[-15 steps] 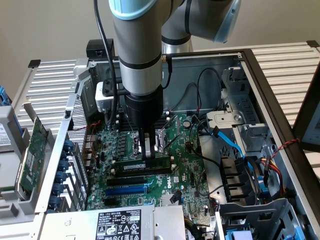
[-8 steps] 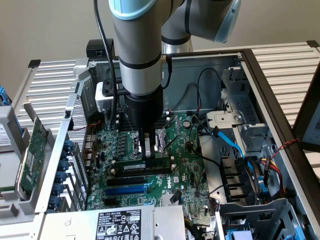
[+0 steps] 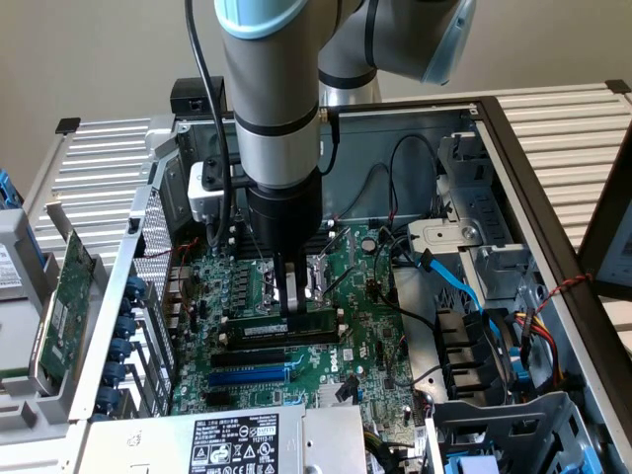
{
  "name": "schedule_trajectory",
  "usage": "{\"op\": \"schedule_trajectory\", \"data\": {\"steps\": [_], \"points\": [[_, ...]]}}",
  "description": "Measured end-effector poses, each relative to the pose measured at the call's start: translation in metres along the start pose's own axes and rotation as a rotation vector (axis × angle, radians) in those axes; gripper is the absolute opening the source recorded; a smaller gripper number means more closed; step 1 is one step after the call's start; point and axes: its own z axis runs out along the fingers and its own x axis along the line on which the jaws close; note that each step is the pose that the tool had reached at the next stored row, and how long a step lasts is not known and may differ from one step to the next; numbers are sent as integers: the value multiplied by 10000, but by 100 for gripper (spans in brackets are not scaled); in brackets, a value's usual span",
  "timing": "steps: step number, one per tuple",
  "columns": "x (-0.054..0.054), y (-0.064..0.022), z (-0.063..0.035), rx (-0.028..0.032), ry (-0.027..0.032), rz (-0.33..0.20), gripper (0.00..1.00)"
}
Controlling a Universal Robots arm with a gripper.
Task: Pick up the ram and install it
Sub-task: 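Insert the ram into the slot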
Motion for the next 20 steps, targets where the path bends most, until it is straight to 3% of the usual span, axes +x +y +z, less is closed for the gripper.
{"op": "schedule_trajectory", "data": {"steps": [12, 20], "points": [[1, 11, -2, 58, 8, -37, 14], [1, 12, -10, 69, 52, -44, 14]]}}
